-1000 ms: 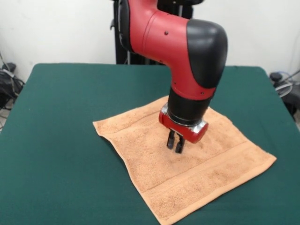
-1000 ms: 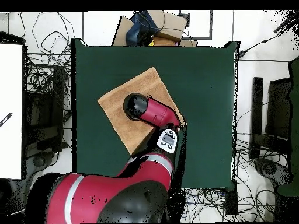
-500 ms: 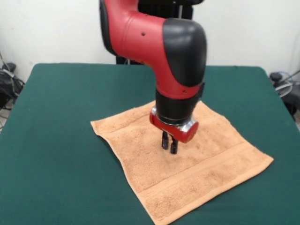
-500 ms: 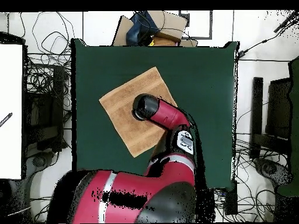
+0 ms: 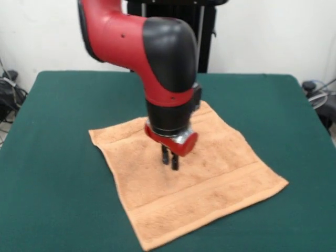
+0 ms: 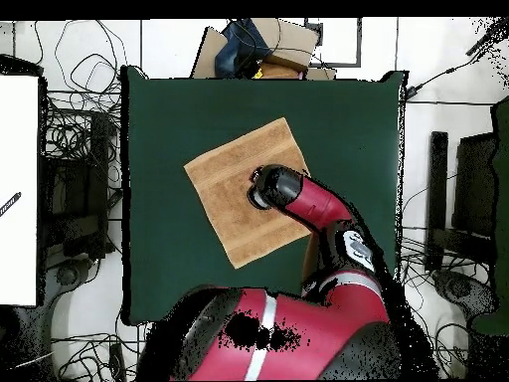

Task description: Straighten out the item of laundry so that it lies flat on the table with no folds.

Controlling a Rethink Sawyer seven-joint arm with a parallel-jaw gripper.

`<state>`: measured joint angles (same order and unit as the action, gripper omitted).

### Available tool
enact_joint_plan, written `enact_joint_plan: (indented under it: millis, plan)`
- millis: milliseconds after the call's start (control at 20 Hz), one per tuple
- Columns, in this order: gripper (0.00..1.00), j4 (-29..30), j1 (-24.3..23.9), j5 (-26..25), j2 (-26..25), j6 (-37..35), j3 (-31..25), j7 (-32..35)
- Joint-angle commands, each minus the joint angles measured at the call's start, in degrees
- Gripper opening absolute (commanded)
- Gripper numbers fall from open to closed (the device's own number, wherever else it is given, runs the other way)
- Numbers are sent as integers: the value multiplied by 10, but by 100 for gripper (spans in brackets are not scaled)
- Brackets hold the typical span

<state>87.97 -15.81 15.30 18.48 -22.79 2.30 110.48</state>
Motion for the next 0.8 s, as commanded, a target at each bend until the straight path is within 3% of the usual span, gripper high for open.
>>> enact_joint_plan:
  millis: [50,450,500,800]
  plan:
    - [100,61,-55,-71,-2,47,-6,5]
    - [100,59,-65,-105,-1,56,-4,22]
    - [0,55,-63,-114,-2,54,-2,26]
    - [0,61,-60,-131,0,57,-8,28]
